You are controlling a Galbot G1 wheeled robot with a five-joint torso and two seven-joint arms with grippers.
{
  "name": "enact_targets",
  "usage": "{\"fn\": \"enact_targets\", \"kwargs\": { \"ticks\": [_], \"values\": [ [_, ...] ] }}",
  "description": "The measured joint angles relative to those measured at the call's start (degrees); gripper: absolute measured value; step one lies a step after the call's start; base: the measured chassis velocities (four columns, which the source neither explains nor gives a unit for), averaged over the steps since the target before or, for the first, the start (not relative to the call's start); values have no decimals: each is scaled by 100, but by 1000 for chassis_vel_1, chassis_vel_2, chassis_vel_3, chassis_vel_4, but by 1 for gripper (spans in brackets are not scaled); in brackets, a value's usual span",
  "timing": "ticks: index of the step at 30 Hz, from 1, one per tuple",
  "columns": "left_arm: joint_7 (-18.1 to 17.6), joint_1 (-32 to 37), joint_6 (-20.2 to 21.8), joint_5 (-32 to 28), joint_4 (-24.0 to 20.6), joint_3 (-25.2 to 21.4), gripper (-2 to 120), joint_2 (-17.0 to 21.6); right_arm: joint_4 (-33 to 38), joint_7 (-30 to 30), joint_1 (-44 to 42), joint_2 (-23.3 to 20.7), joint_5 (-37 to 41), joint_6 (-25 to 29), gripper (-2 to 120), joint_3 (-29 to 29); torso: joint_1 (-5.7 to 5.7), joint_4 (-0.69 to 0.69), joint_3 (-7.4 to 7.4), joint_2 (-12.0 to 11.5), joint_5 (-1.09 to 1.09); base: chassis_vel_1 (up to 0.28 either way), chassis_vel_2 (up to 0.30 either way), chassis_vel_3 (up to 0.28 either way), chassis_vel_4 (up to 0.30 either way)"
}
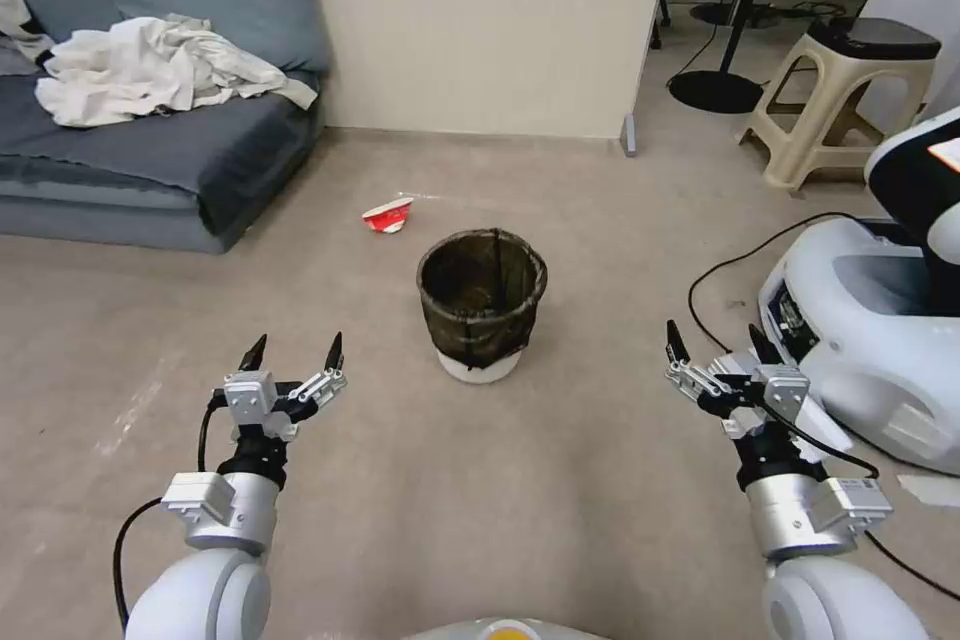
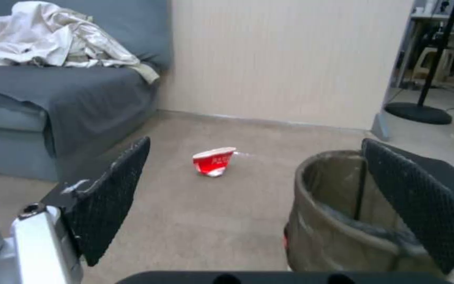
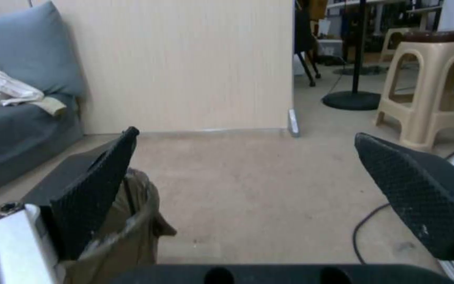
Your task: Pick up the trash can from the floor.
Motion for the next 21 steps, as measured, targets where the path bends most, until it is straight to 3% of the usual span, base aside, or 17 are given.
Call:
{"fn": "enact_targets", "kwargs": {
  "ticks": [21],
  "values": [
    [-17, -5, -55, 24, 57, -11, 100, 0, -22, 47, 30, -7, 0, 41, 100, -8, 0, 0, 0, 0, 0, -184, 188, 188, -187]
  ]
}}
